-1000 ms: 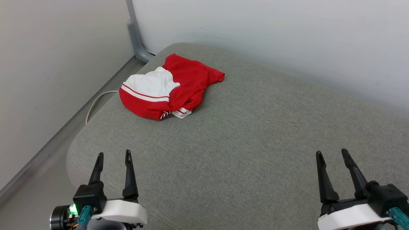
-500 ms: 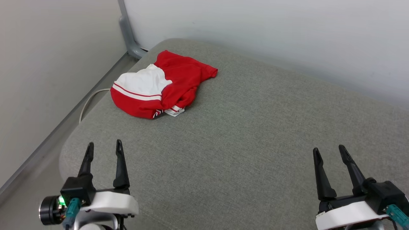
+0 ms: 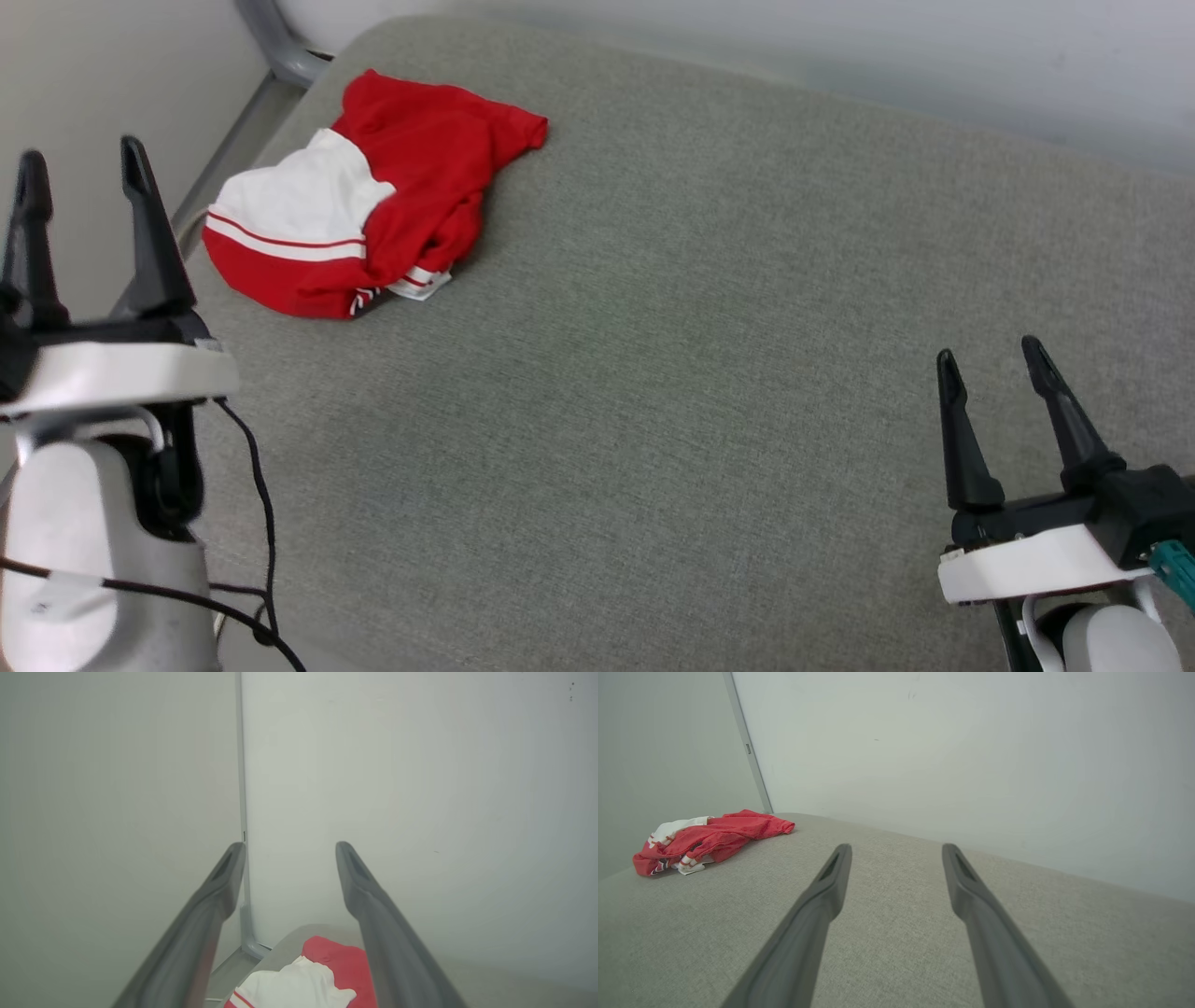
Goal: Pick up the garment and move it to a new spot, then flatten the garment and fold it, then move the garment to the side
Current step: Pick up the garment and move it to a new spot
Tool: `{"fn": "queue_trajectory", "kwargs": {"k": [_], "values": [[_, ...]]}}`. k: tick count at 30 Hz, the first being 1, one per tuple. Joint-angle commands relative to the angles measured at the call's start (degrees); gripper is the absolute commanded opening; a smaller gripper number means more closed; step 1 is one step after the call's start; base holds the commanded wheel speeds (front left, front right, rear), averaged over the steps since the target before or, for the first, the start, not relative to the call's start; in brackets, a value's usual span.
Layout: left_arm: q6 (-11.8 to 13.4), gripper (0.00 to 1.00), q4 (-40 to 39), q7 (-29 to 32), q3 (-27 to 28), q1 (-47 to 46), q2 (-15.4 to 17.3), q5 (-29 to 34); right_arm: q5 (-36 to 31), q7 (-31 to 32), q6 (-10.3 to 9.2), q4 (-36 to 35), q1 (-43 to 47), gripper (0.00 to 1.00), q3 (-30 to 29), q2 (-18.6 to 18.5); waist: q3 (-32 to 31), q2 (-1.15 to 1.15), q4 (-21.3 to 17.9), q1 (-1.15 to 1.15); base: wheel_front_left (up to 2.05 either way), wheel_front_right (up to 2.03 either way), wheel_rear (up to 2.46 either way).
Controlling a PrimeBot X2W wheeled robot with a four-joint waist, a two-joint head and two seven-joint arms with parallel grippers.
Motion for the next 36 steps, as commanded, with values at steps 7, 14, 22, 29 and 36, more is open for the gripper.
{"fn": "queue_trajectory", "kwargs": {"k": [7,14,22,29,36], "values": [[-2.4,1.0,6.3,-0.2,0.3,-12.1,6.2,-2.7,-2.8,-0.1,-0.06,-2.5,-3.9,1.0,-0.8,0.1,9.5,0.0,-4.5,-0.01,0.0,0.0,0.0],[-2.8,1.0,16.1,3.6,-2.7,-21.3,12.6,-8.6,-4.7,-0.1,-0.06,-4.7,-6.1,1.0,-1.6,0.0,14.4,0.0,-6.0,-0.01,0.0,0.0,0.0],[-2.8,1.0,26.6,20.1,-10.3,-28.1,20.5,-23.8,-6.2,-0.1,-0.06,-6.8,-8.1,1.0,-1.9,0.0,18.6,0.0,-7.5,-0.01,0.0,0.0,0.0],[-2.8,1.0,33.0,35.6,-15.7,-30.3,25.3,-34.2,-7.0,-0.1,-0.06,-8.0,-9.2,1.0,-2.2,0.0,21.3,0.0,-8.7,-0.01,0.0,0.0,0.0],[-2.8,1.0,38.2,49.3,-20.4,-30.7,27.3,-41.9,-7.7,-0.1,-0.06,-8.8,-10.2,1.0,-2.3,0.0,23.3,0.0,-9.5,-0.01,0.0,0.0,0.0]]}}
